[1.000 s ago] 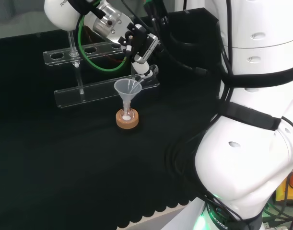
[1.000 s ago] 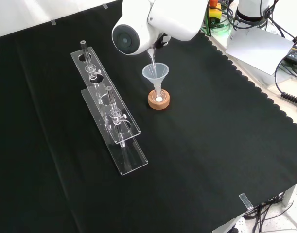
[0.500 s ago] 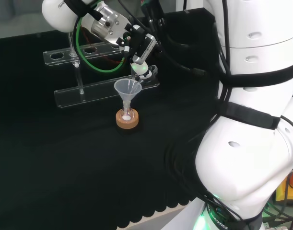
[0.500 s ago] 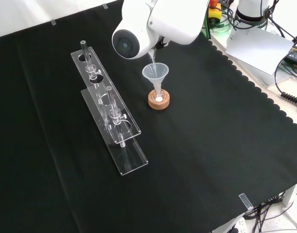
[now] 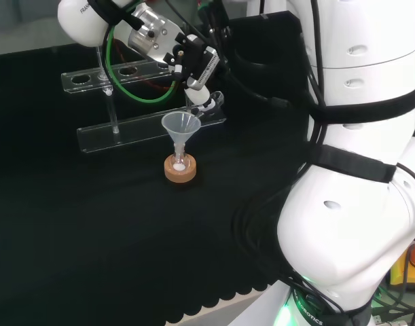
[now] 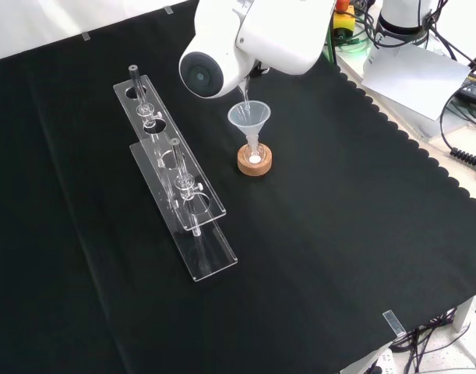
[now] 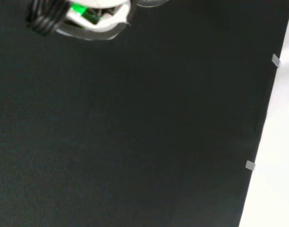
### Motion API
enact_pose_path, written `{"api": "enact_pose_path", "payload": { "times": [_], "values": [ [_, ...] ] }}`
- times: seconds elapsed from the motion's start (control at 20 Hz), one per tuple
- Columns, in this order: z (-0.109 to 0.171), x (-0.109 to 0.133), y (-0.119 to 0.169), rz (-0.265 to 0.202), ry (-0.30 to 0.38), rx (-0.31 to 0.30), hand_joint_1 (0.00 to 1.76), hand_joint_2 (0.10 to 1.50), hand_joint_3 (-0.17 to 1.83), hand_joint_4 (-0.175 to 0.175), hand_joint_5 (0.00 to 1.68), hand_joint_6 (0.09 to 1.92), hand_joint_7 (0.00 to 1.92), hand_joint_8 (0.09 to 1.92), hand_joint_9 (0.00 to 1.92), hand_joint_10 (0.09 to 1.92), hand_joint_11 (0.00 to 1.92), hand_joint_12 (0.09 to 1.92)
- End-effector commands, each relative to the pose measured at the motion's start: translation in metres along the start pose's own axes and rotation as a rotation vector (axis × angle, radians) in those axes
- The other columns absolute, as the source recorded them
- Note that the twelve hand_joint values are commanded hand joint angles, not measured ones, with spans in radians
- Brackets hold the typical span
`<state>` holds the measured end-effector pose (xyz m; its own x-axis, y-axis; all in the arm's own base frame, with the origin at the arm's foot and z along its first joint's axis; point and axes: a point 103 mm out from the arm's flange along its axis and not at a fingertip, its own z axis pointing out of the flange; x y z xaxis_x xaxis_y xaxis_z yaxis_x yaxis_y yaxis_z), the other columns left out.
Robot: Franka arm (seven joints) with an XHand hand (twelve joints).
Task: Pour all the NaCl from the weighing funnel into the round-bottom flask.
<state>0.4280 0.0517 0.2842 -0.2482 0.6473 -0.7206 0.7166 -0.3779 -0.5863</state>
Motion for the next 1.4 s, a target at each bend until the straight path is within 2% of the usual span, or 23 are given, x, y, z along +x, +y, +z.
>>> {"api": "enact_pose_path", "payload": {
  "times": [0.05, 0.95, 1.4],
  "values": [
    [-0.0055, 0.0016, -0.0031, 0.007, -0.023, -0.006, 1.08, 0.68, 0.75, 0.175, 1.12, 0.98, 0.59, 0.65, 0.92, 0.42, 0.68, 1.15],
    [-0.0125, 0.0052, -0.0027, 0.013, -0.051, 0.029, 1.08, 0.68, 0.75, 0.175, 1.12, 0.98, 0.58, 0.65, 0.91, 0.43, 0.68, 1.15],
    [-0.0132, 0.0036, -0.0050, 0.017, -0.059, 0.028, 1.08, 0.68, 0.76, 0.175, 1.12, 0.98, 0.58, 0.65, 0.91, 0.43, 0.68, 1.15]
  ]
}}
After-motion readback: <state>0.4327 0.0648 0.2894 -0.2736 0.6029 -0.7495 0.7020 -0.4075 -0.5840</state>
